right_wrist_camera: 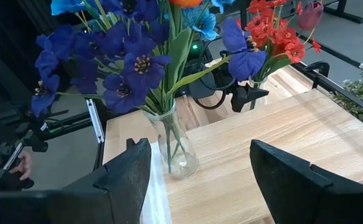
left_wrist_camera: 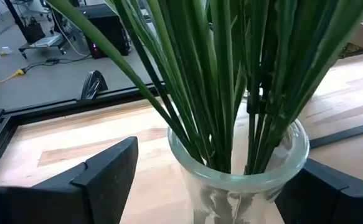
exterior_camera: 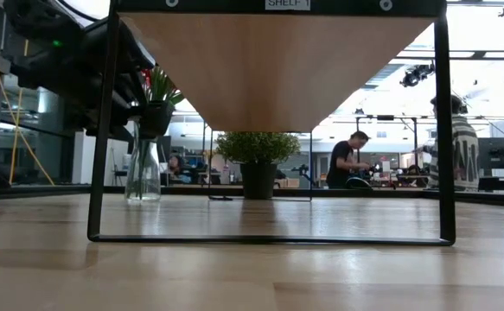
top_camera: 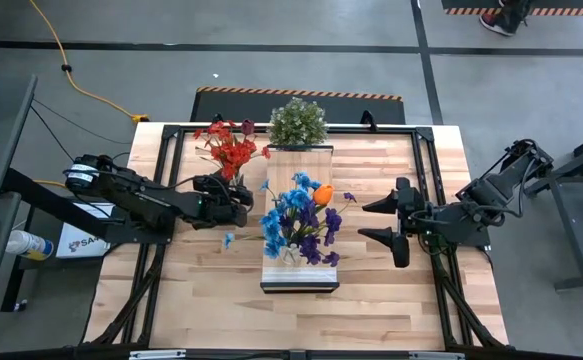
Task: Pick and place flowers into a vace then onto a shelf
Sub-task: Put the left transparent vase on the shelf
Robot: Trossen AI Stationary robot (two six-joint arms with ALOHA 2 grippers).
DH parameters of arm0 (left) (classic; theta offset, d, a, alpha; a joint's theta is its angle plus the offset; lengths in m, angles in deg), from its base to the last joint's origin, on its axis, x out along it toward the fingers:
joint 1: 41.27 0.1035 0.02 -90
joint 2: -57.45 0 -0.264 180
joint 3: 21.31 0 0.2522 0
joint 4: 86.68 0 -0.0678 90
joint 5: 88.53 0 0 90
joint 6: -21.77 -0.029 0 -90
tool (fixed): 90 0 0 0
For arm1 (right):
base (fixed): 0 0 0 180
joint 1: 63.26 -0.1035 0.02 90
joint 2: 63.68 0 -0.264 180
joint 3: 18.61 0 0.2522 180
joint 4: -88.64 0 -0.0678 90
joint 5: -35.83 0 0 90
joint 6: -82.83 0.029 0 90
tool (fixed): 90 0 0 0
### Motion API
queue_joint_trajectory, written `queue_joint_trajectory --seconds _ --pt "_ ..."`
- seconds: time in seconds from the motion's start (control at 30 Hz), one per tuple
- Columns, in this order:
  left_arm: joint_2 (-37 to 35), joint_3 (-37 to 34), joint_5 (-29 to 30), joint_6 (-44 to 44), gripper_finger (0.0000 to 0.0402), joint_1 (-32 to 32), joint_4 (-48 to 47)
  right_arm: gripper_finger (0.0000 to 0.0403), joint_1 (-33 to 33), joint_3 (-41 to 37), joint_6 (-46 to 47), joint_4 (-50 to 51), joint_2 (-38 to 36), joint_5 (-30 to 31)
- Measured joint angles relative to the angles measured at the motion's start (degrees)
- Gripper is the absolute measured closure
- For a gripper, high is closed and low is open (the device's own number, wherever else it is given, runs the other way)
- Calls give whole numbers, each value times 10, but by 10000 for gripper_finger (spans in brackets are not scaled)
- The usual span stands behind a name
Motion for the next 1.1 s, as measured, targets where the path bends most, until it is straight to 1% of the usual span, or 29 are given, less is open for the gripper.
queue_joint_trajectory --seconds 0.27,0.5,0.63,0.77,1.1 --pt "0 0 0 0 41 0 -8 141 0 0 0 0 0 -3" --pt "26 0 7 14 41 0 -6 141 0 0 1 0 0 -3" --pt "38 0 27 53 41 0 -5 141 0 0 1 0 0 -3" --pt "41 0 60 66 41 0 -6 141 0 0 1 -1 0 -3" --pt "41 0 62 61 41 0 -7 141 0 0 1 -1 0 -2"
